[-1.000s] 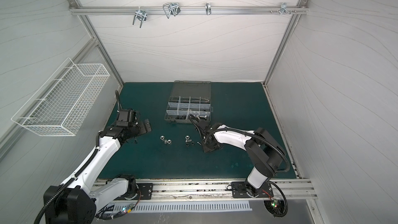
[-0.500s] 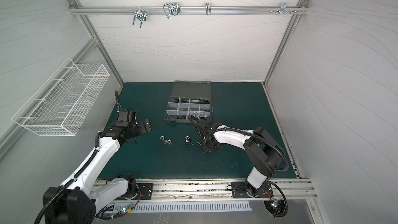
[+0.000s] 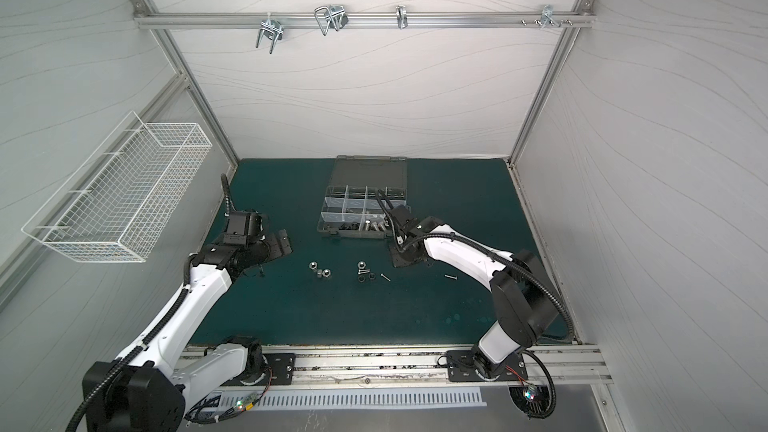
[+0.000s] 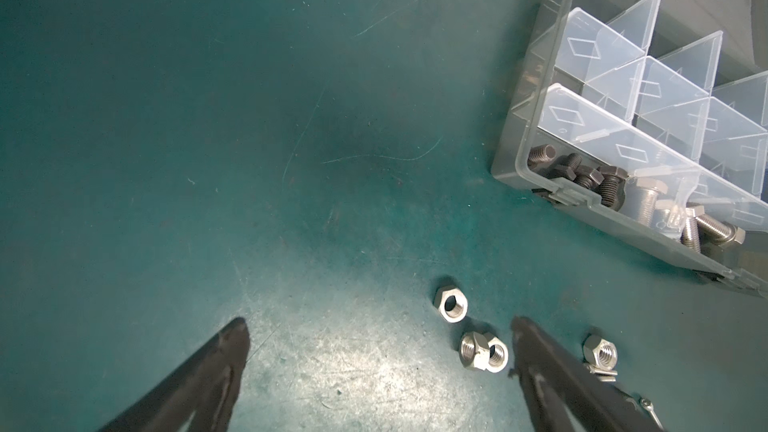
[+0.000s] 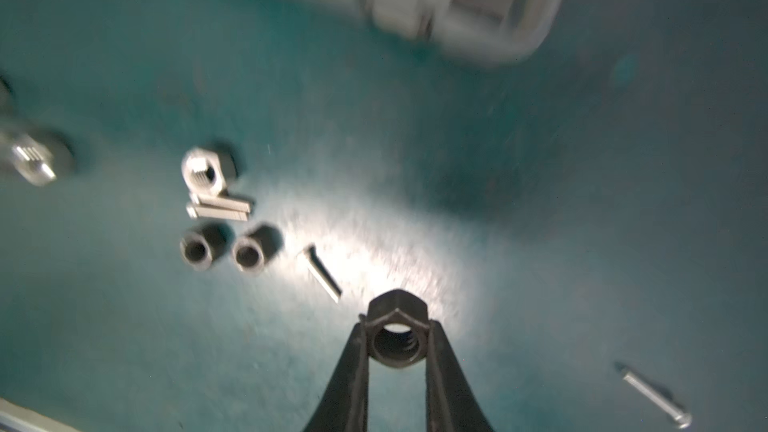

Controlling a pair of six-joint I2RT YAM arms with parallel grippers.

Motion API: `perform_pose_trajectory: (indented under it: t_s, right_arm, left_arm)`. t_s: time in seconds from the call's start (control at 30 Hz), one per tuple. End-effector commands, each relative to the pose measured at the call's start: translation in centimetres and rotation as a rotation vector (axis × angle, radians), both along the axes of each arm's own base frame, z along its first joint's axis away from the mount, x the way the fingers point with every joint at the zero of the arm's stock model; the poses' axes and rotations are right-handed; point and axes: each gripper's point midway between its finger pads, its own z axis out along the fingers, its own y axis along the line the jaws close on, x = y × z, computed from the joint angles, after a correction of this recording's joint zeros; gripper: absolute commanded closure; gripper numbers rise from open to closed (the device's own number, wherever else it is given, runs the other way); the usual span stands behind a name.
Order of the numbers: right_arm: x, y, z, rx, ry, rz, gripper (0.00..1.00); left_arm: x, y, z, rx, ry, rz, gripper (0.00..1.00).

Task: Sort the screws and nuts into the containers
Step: 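Carry the black nut with the right gripper over the box compartment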

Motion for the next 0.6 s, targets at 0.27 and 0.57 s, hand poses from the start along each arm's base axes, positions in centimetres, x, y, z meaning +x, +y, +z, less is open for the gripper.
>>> perform_pose_trajectory:
  t_s: [0.27, 0.57]
  right_arm:
    - [11.6, 2.0, 5.0, 0.065, -0.201, -0.01, 1.0]
    - [16.8, 3.6, 2.6, 0.027, -0.195, 0.012, 1.0]
  left_arm:
    - [0.9, 0.0, 2.2, -0.009, -0.06, 0.004, 0.01]
    - [0.9, 0.0, 2.3, -0.012, -0.064, 0.004, 0.01]
